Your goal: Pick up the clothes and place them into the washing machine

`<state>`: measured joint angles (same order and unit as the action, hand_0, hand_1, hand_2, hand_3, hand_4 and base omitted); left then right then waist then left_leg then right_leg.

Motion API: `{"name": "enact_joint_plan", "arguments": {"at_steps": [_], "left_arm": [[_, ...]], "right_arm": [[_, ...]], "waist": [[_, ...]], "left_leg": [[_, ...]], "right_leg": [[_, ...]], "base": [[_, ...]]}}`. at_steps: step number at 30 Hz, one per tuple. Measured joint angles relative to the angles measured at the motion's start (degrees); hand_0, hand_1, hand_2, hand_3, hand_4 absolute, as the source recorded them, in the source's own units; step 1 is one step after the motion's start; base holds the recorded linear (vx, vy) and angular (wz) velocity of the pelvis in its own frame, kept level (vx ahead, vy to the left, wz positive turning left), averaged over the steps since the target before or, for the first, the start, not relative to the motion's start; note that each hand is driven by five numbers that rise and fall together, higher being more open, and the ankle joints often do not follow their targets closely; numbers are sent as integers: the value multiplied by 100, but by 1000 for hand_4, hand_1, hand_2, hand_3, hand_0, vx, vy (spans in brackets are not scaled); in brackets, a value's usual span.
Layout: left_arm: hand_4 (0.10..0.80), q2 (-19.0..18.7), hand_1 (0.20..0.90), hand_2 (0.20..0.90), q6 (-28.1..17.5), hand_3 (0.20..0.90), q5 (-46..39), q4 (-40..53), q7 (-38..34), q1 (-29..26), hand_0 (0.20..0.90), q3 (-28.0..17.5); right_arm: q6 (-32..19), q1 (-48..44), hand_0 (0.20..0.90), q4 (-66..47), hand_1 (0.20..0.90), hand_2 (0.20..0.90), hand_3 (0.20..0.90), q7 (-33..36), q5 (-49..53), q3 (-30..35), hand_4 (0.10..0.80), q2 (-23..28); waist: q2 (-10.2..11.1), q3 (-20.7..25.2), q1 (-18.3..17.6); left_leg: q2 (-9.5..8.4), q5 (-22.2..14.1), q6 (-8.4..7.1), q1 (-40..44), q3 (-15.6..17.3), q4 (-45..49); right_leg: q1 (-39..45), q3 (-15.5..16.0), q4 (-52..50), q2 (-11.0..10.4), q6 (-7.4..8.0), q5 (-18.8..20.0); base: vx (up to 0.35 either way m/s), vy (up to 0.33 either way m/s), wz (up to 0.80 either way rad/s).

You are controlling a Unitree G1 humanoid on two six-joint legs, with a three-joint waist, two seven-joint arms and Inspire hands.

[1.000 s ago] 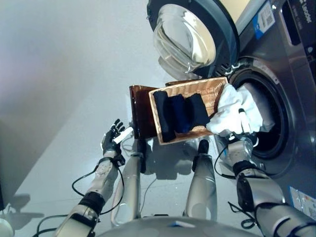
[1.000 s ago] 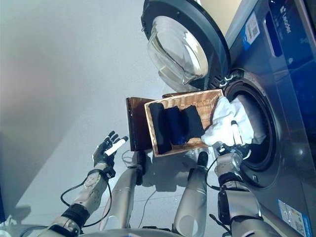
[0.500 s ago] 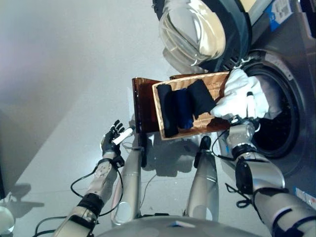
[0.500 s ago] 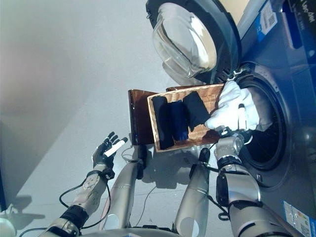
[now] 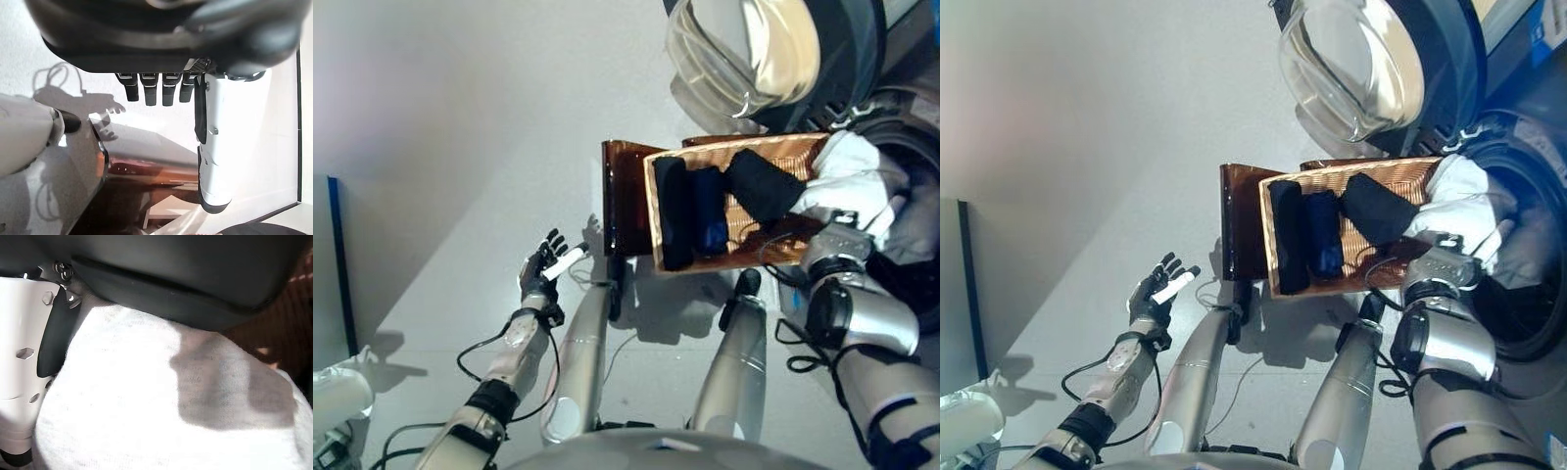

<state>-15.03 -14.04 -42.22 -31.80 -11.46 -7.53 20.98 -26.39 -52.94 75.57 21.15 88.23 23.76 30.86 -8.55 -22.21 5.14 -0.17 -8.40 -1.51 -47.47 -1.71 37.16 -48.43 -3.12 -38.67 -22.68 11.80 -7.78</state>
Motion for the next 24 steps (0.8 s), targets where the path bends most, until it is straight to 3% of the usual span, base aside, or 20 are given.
{"name": "enact_joint_plan", "arguments": {"at_steps": [17,21,24], "left_arm": [[800,-135,900,900,7,900,21,86,-7,106,900,39],[800,-223,900,900,7,900,23,86,-21,128,900,10],[800,-228,900,900,1,900,25,107,-22,147,900,6]], "right_arm": [[-9,-222,200,3,200,200,200,883,-124,423,300,1081],[-283,-224,200,42,200,200,200,1024,-313,523,300,1493],[-370,-289,200,54,200,200,200,1035,-555,503,300,1501]], "waist": [[-84,48,16],[-84,48,-107],[-102,59,-97]], "left_leg": [[-81,-150,74,-140,99,265],[-98,-176,105,-140,140,290],[-98,-202,117,-141,211,318]], "right_leg": [[-60,-91,-18,-68,70,-37],[-63,-121,-14,-93,71,-37],[-124,-224,-19,-91,80,-32]], "base": [[3,2,0],[-3,14,-2],[-3,31,-7]]}}
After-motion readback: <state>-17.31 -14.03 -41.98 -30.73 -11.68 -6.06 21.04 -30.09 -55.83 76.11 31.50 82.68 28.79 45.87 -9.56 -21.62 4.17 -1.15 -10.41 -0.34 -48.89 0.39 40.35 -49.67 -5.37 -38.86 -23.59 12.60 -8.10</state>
